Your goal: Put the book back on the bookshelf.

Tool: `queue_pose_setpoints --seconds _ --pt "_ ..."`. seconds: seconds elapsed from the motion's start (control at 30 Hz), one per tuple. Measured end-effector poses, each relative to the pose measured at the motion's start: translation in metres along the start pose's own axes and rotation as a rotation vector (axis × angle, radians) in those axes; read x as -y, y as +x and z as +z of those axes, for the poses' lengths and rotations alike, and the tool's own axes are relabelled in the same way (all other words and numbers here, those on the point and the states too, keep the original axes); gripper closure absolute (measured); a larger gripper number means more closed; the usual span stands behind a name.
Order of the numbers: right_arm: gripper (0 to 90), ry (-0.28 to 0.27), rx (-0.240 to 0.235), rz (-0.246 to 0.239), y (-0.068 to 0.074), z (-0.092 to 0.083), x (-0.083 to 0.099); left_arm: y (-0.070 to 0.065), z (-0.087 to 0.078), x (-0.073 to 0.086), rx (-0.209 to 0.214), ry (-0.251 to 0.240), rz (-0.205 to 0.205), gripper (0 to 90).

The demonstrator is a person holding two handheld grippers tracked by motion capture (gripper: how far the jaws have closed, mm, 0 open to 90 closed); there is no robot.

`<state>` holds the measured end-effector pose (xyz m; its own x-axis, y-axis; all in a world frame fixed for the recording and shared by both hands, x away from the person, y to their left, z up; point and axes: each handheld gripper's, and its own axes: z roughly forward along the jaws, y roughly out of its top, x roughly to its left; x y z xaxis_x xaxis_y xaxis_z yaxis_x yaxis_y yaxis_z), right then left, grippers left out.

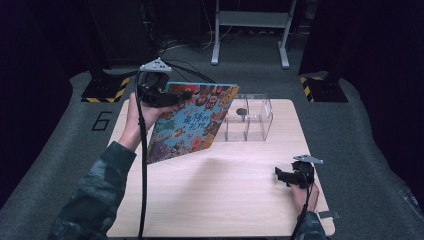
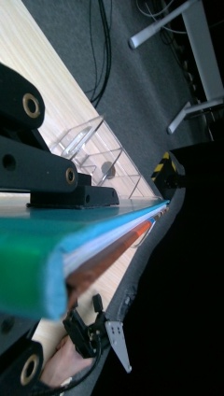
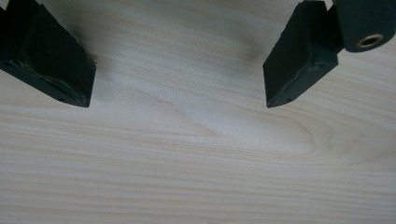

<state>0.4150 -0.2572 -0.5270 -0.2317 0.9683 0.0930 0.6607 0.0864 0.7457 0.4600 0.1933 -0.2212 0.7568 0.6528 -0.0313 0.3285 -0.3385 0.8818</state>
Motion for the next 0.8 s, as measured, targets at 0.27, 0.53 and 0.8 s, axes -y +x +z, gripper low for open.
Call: queue_pose_setpoints --seconds 0.27,0.53,0.8 --pt "9.0 -0.007 -0.002 0.009 0.000 0.000 0.000 0.004 0.013 -0.005 -0.021 -0.013 -0.030 80.5" --pt "9.2 -0.012 -0.011 0.018 0.000 0.000 0.000 0.012 0.023 -0.009 -0.051 -0.021 -0.043 80.5" --pt "9.2 -0.015 -0.014 0.016 0.000 0.000 0.000 0.016 0.034 -0.013 -0.077 -0.038 -0.068 80.5"
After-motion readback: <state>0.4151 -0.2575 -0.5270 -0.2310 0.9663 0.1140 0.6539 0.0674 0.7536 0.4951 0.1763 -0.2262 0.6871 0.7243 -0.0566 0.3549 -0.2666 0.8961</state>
